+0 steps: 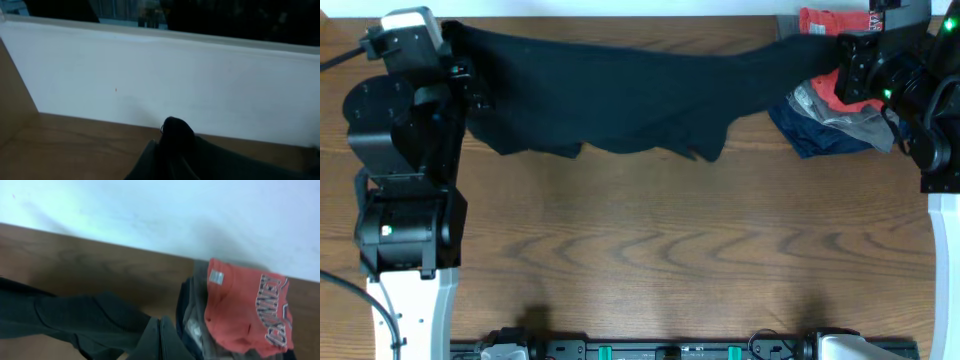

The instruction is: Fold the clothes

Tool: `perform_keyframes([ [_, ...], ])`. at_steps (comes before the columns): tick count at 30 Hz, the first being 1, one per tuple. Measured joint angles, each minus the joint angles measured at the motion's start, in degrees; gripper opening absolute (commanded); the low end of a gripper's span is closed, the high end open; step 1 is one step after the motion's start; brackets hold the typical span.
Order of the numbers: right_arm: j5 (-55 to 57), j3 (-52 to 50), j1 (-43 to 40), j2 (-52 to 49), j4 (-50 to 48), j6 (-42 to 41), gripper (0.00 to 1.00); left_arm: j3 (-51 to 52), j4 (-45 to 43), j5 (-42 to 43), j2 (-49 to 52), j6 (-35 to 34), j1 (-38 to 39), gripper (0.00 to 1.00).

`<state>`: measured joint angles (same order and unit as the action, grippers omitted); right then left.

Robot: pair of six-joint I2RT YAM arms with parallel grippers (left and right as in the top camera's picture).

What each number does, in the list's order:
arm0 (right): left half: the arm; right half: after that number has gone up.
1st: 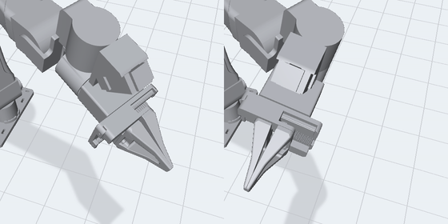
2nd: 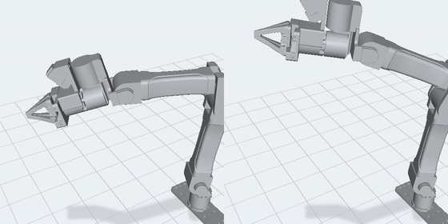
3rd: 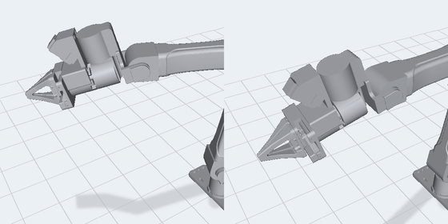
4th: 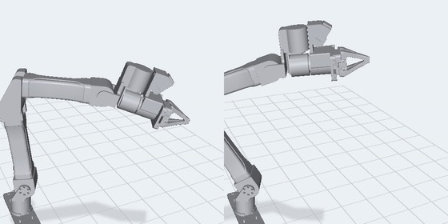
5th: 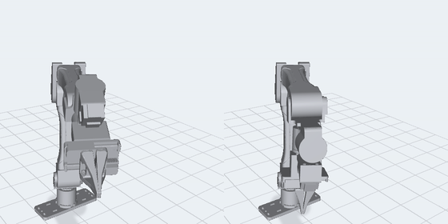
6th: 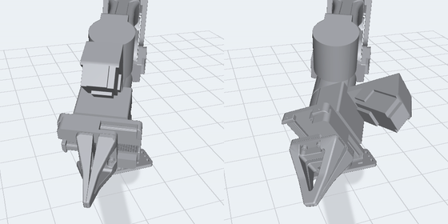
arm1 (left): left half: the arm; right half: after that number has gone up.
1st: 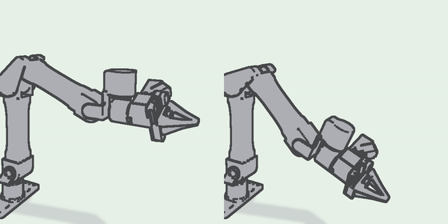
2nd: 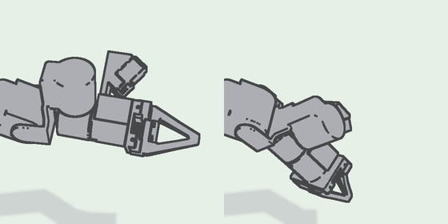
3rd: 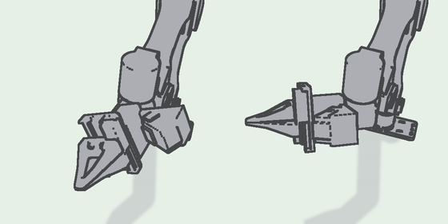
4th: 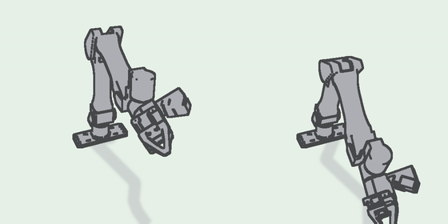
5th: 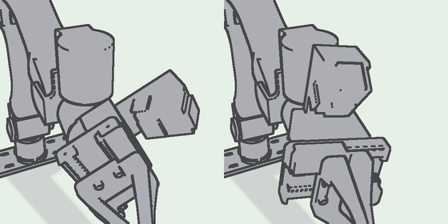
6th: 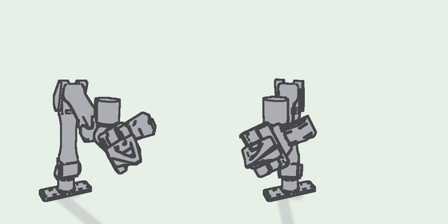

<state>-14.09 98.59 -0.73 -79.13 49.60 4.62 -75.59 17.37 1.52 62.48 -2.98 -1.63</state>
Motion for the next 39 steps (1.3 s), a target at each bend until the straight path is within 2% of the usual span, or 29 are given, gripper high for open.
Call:
perform_keyframes([
  [12,-0.02,0.0,-0.11,-0.35,3.08,0.22,0.01,-0.39,18.71,-0.07,1.53,-0.24,-0.04,0.07],
  [17,-0.17,0.0,-0.11,-1.11,3.98,0.22,0.01,-0.39,22.08,-0.22,5.11,-0.22,-0.09,0.06],
  [24,-4.28,-0.07,-0.11,-5.03,6.08,0.24,0.02,-0.39,22.29,-0.22,8.26,-0.22,-0.11,0.06],
  [26,-6.23,-0.09,-0.09,-7.06,7.1,0.57,0.17,-0.39,22.16,-0.22,8.28,-0.24,-0.11,0.06],
  [29,-8.81,-0.15,0.46,-11.28,9.44,1.68,0.53,-0.39,21.86,-0.22,8.26,-0.22,-0.11,0.06],
  [30,-9.49,-0.15,1.09,-13.27,10.51,1.86,0.6,-0.39,21.84,-0.22,8.26,-0.22,-0.11,0.07],
  [33,-10.6,-0.26,3.41,-18.86,13.25,2.93,0.68,-0.39,21.84,-0.22,8.26,-0.22,-0.11,0.06],
  [39,-12.11,-0.52,8.37,-29.73,15.15,3.56,0.7,-0.39,21.86,-0.22,8.26,-0.22,-0.11,0.07],
])
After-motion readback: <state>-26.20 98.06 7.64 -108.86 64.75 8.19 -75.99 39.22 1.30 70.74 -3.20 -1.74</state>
